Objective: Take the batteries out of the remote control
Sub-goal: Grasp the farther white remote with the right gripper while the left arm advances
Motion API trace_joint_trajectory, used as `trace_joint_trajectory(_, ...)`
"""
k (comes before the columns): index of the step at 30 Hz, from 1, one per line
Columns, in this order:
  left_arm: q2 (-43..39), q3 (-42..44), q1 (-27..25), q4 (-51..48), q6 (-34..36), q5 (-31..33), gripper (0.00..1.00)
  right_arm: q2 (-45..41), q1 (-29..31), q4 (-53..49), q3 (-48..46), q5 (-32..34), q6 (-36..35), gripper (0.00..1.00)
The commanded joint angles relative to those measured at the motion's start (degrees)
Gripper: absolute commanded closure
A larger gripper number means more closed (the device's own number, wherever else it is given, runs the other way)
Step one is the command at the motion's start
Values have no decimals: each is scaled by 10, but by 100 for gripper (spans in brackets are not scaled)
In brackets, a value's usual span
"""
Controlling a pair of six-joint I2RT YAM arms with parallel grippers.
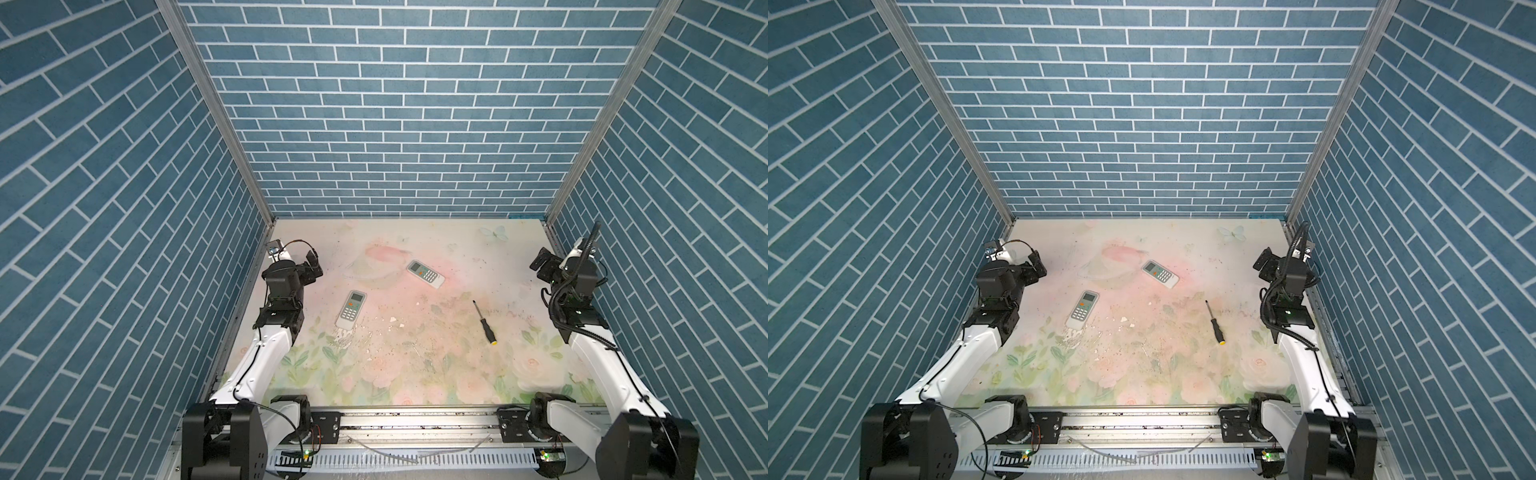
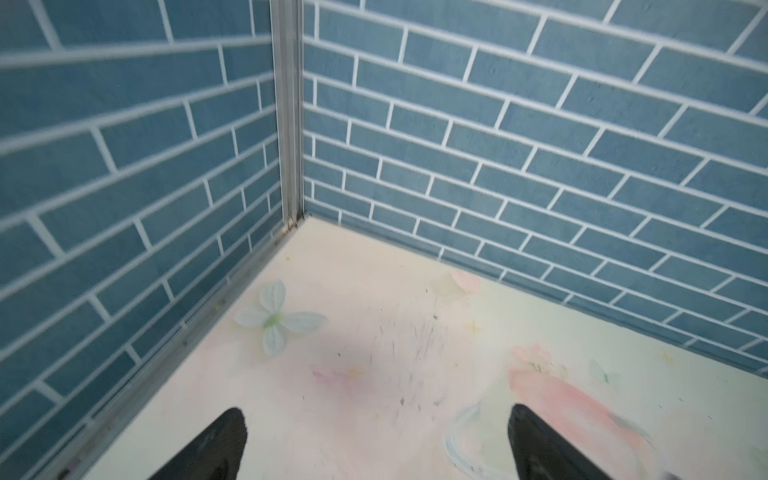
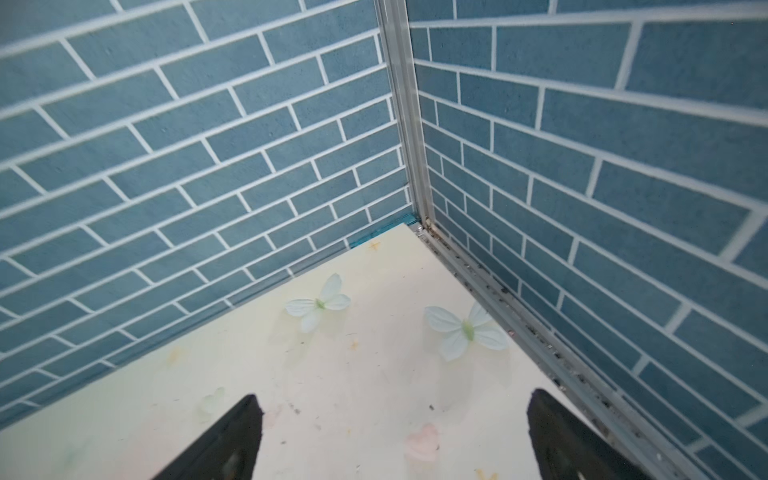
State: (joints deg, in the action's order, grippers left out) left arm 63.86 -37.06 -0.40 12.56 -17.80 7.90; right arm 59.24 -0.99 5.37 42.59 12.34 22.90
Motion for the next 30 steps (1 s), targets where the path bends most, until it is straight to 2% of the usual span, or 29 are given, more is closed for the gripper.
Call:
trace_joint_trajectory(1,-7,-6,-8,-106,-57,-43,0,32,37,-201,44,-43,63,1)
trace_joint_trajectory(6,-28,-27,-39,-191,-69,-45,0,130,164,-304,140,-1,15,1)
trace_joint_trajectory(11,-28,-58,-56,-266,-68,-67,1,227,241,-312,195,5,-31,1)
trace_joint_trajectory(21,-41,-62,-85,-333,-86,-84,0,428,300,-305,339,-94,-176,13)
trace_joint_trajectory(30,-34,-63,-105,-337,-94,-84,0,547,318,-318,435,-153,-259,13)
